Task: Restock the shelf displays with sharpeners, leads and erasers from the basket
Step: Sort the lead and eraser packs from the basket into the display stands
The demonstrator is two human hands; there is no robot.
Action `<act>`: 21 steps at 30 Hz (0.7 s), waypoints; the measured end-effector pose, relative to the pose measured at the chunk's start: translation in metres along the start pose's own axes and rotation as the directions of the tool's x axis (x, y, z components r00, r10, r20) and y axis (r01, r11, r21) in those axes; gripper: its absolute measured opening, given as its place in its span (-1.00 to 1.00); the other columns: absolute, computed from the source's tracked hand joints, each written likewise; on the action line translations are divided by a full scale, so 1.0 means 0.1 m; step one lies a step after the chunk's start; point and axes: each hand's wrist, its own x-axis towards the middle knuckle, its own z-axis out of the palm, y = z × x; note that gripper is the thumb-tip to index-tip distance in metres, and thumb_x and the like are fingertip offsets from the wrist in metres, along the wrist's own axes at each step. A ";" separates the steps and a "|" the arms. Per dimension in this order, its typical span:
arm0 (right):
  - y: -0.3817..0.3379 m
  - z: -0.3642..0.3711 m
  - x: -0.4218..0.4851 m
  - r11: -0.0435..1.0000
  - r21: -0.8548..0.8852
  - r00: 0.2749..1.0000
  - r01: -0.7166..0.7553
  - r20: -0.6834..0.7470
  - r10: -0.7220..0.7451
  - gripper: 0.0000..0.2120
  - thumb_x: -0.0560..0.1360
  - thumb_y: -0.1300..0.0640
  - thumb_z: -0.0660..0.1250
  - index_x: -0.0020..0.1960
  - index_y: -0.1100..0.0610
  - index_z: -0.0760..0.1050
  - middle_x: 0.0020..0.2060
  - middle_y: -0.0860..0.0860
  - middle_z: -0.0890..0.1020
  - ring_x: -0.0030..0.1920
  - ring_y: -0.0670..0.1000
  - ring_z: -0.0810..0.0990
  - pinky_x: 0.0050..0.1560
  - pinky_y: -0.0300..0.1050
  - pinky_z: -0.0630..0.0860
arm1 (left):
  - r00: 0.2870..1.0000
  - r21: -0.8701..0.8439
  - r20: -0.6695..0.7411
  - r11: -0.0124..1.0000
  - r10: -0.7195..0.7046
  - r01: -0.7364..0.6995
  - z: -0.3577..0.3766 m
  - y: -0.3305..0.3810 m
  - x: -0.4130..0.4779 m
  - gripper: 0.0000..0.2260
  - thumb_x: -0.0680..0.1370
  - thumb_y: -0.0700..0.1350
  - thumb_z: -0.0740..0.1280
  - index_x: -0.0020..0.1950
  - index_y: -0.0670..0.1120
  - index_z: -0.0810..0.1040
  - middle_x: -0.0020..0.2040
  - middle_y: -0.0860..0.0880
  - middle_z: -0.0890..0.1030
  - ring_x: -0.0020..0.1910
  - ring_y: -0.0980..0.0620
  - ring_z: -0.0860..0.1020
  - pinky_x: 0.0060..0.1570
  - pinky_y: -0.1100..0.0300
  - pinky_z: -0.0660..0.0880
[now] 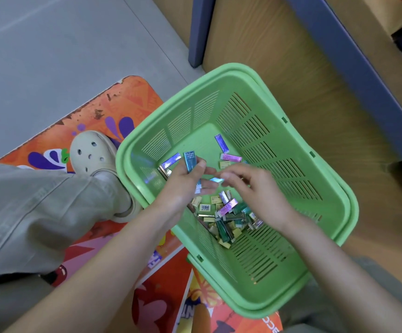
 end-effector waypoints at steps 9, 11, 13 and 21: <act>1.30 0.36 0.12 0.889 -0.283 0.876 -0.361 0.225 0.427 -0.49 0.47 0.06 0.42 0.36 0.16 0.38 0.26 0.07 0.46 0.21 0.07 0.49 0.29 -0.01 0.40 | 0.998 0.072 0.057 0.997 0.013 -0.017 -0.07 0.07 -0.04 -0.91 0.64 -0.15 0.16 -0.04 -0.07 0.41 -0.17 -0.01 0.56 -0.41 0.10 0.54 -0.30 0.28 0.56; 1.38 0.49 0.10 0.880 -0.318 0.868 -0.352 0.239 0.434 -0.41 0.44 0.08 0.46 0.37 0.19 0.32 0.26 0.08 0.36 0.18 0.08 0.47 0.29 -0.02 0.40 | 0.997 0.088 0.078 0.996 -0.002 -0.005 -0.08 0.05 -0.06 -0.90 0.64 -0.16 0.16 -0.06 -0.07 0.41 -0.17 -0.01 0.56 -0.40 0.10 0.54 -0.30 0.28 0.54; 1.41 0.58 0.08 0.872 -0.336 0.863 -0.357 0.238 0.446 -0.40 0.43 0.10 0.47 0.37 0.20 0.28 0.26 0.08 0.29 0.19 0.07 0.46 0.24 -0.15 0.39 | 0.996 0.093 0.091 0.996 -0.015 0.007 -0.10 0.03 -0.06 -0.90 0.64 -0.15 0.17 -0.06 -0.07 0.41 -0.17 -0.01 0.56 -0.38 0.09 0.54 -0.24 0.23 0.57; 1.57 0.59 -0.04 0.762 -0.523 0.819 -0.383 0.189 0.542 -0.31 0.39 -0.20 0.43 0.33 0.15 0.29 0.22 0.09 0.41 0.23 0.07 0.39 0.28 0.00 0.37 | 0.991 -0.011 0.093 0.995 -0.100 0.101 -0.11 0.00 -0.07 -0.91 0.62 -0.15 0.20 -0.04 -0.09 0.47 -0.24 0.01 0.57 -0.48 0.10 0.51 0.00 0.01 0.58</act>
